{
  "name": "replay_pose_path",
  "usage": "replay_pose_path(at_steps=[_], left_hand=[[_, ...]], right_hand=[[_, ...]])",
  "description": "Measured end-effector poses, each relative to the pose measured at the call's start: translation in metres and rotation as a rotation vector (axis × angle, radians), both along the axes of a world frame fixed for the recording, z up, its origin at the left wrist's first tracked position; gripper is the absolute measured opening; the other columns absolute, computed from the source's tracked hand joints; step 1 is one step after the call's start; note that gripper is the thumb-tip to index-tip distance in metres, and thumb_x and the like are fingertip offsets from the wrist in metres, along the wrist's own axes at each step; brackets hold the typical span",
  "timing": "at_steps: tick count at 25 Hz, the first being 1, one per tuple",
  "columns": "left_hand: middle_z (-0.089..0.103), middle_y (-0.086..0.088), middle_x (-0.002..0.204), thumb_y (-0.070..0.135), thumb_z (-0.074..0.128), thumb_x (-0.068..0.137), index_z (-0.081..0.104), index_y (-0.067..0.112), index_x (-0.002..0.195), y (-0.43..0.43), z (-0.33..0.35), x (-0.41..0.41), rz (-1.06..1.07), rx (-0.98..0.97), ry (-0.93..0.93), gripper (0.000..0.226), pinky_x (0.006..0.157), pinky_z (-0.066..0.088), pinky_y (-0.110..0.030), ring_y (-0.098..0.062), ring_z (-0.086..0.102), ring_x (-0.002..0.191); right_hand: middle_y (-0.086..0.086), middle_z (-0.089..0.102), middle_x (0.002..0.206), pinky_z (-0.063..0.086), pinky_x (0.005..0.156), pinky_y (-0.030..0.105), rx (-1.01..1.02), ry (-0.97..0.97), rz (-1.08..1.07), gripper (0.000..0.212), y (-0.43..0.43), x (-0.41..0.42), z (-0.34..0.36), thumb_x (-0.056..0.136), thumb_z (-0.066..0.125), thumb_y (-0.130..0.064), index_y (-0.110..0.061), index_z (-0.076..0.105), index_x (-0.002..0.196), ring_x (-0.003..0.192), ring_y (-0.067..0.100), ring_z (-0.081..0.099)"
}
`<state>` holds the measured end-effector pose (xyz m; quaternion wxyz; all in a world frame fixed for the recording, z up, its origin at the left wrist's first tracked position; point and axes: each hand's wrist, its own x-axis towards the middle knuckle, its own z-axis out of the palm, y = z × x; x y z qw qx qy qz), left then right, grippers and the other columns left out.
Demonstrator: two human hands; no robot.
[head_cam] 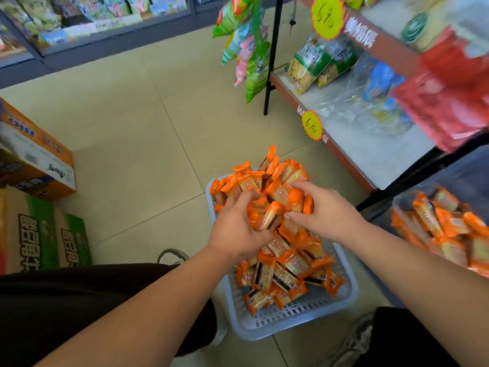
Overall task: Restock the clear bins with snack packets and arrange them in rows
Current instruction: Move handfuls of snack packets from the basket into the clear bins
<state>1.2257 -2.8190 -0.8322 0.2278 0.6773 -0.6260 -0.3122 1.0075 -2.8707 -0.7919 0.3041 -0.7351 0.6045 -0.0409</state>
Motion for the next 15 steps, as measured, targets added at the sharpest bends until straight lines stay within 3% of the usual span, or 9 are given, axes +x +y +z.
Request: replay_pose_path(at_steps=[3,6,8,12,15], left_hand=[[0.053,0.013,0.127,0.042,0.083,0.062,0.05,0.048,0.129,0.009,0.047,-0.016,-0.068,-0.099,0.04,0.075,0.093,0.048,-0.027,-0.01,0.056,0.112],[0.06,0.015,0.12,0.049,0.077,0.055,0.052,0.049,0.122,0.015,0.082,-0.043,-0.116,-0.166,0.083,0.072,0.091,0.047,-0.024,-0.005,0.058,0.106],[0.063,0.015,0.111,0.05,0.077,0.054,0.052,0.052,0.115,0.014,0.1,-0.074,-0.137,-0.173,0.149,0.067,0.085,0.047,-0.018,-0.002,0.061,0.097],[0.069,0.003,0.095,0.044,0.086,0.055,0.052,0.052,0.114,0.004,0.124,-0.165,-0.246,-0.121,0.293,0.069,0.077,0.058,-0.039,-0.015,0.067,0.082],[0.069,0.0,0.098,0.039,0.087,0.057,0.052,0.047,0.118,-0.012,0.133,-0.247,-0.395,-0.149,0.348,0.07,0.078,0.057,-0.036,-0.015,0.066,0.081]], right_hand=[[-0.011,0.069,0.107,0.055,0.091,0.041,-0.041,0.031,0.037,0.083,0.013,-0.026,0.056,0.074,0.074,-0.072,-0.046,0.045,0.147,0.104,0.021,0.065],[-0.021,0.054,0.078,0.051,0.081,0.034,-0.066,0.069,0.008,0.075,0.028,-0.069,0.102,0.077,0.08,-0.064,-0.045,0.051,0.143,0.085,0.011,0.056],[-0.02,0.054,0.084,0.046,0.08,0.031,-0.072,0.132,-0.033,0.073,0.038,-0.109,0.131,0.077,0.081,-0.062,-0.047,0.051,0.142,0.089,0.01,0.055],[-0.011,0.063,0.113,0.052,0.098,0.038,-0.134,0.15,-0.301,0.075,0.054,-0.213,0.154,0.073,0.081,-0.062,-0.046,0.053,0.141,0.112,0.019,0.063],[-0.007,0.064,0.119,0.05,0.1,0.036,-0.108,0.107,-0.54,0.076,0.068,-0.281,0.142,0.072,0.083,-0.057,-0.038,0.056,0.141,0.111,0.019,0.062]])
